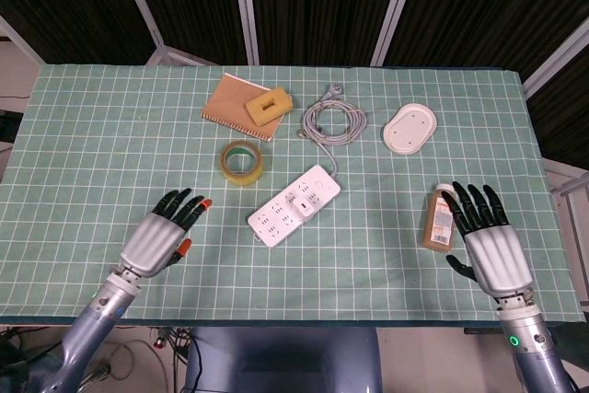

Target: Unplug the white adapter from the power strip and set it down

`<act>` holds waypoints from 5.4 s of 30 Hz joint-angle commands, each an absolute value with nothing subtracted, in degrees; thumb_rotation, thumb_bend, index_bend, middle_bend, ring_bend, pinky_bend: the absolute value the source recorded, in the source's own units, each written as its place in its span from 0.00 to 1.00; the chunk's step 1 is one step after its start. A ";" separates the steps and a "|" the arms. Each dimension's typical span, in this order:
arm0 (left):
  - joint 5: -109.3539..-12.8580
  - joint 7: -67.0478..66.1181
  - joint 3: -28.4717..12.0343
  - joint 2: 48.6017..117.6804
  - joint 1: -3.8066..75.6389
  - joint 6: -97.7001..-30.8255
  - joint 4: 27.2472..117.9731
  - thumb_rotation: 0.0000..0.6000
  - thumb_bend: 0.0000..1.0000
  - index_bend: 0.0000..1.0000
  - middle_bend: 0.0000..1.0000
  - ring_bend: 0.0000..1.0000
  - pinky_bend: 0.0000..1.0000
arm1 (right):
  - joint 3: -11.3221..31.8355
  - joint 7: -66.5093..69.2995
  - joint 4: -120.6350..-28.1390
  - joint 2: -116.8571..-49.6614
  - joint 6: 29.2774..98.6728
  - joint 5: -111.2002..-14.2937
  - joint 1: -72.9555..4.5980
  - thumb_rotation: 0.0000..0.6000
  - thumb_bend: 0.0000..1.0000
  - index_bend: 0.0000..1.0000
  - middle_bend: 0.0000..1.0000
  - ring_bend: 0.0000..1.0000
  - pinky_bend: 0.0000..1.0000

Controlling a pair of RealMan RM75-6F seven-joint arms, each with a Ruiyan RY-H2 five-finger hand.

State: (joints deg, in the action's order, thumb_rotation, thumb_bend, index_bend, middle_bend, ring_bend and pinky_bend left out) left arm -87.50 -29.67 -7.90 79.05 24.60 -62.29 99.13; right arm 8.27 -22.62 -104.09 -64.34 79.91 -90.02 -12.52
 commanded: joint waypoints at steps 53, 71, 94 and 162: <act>-71.53 -34.73 -5.70 99.52 39.98 -50.06 84.65 1.00 0.46 0.16 0.16 0.06 0.16 | 14.45 -53.87 -95.92 -86.02 55.05 -62.54 -46.00 1.00 0.13 0.12 0.16 0.17 0.26; -71.79 -31.18 -4.49 99.99 40.29 -50.76 82.92 1.00 0.46 0.17 0.15 0.06 0.19 | 12.18 -50.69 -83.72 -94.04 52.72 -59.90 -50.17 1.00 0.16 0.19 0.22 0.24 0.29; -72.74 -28.24 -3.17 100.53 40.88 -50.57 80.15 1.00 0.46 0.18 0.15 0.06 0.20 | 10.95 -47.80 -77.16 -98.27 51.93 -59.34 -52.94 1.00 0.23 0.31 0.30 0.31 0.35; -73.23 -27.76 -1.78 101.35 41.74 -51.08 80.76 1.00 0.46 0.18 0.15 0.06 0.21 | 11.19 -44.05 -70.79 -101.13 53.09 -59.64 -55.34 1.00 0.82 0.64 0.49 0.45 0.54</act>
